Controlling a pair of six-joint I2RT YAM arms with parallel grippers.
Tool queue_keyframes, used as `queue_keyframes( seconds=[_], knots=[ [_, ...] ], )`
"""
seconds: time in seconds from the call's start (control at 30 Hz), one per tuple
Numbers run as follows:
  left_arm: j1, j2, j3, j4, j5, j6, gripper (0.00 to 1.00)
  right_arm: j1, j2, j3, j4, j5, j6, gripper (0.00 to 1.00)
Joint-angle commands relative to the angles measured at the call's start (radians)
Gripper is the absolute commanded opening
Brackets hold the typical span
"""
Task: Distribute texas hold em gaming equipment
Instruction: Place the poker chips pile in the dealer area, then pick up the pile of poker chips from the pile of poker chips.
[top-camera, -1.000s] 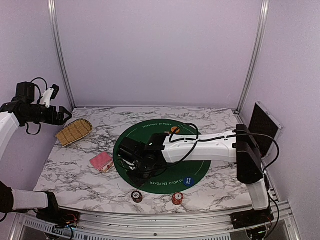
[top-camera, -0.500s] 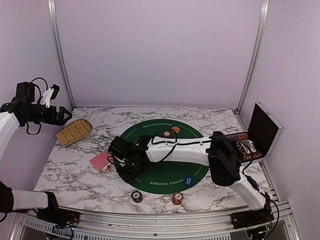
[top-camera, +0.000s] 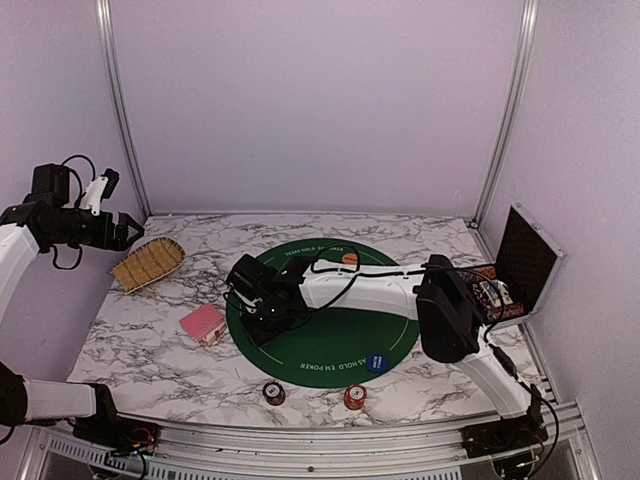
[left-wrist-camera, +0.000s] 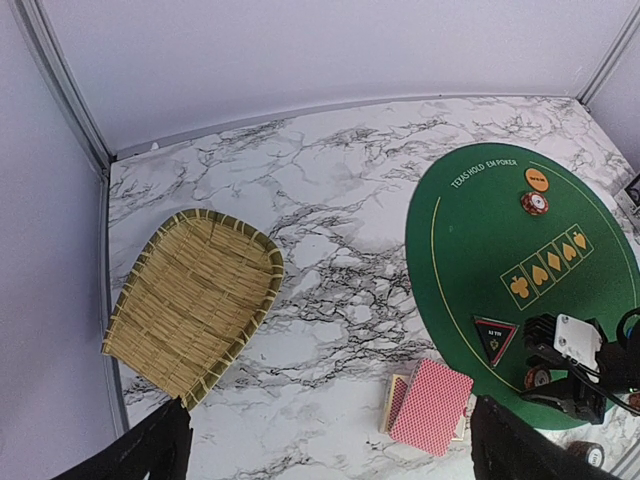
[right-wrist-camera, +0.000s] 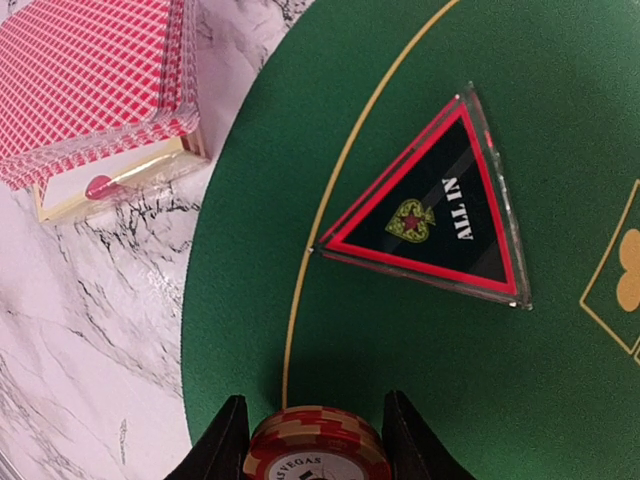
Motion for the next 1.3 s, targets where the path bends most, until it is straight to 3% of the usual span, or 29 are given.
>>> queue_keyframes(
  seconds=[0.0, 0.13, 0.33, 0.43, 0.53, 0.9, 1.27],
  knots=[
    [0.005, -0.007, 0.005, -0.028, 0.011, 0.019, 0.99, 0.002, 0.031, 0.035, 0.026, -0.019, 0.004, 0.2],
    [0.005, -0.004, 0.002, -0.027, 0.011, 0.02, 0.99, 0.002, 0.034, 0.028, 0.027, -0.016, 0.006, 0.25],
    [0.005, -0.005, 0.002, -0.028, 0.012, 0.02, 0.99, 0.001, 0.035, 0.018, 0.032, 0.004, 0.006, 0.49],
    [0.005, -0.008, 0.003, -0.028, 0.013, 0.02, 0.99, 0.001, 0.033, 0.025, 0.03, 0.027, 0.001, 0.65],
    [0.004, -0.008, 0.004, -0.028, 0.014, 0.02, 0.99, -0.001, 0.029, 0.034, 0.017, 0.043, 0.0, 0.72],
    [0.004, -0.01, 0.006, -0.028, 0.013, 0.019, 0.99, 0.001, -0.14, -0.035, -0.004, 0.101, -0.001, 0.68],
    [0.005, -0.01, 0.013, -0.029, 0.012, 0.021, 0.99, 0.059, -0.607, -0.653, -0.01, 0.085, 0.067, 0.81]
  ],
)
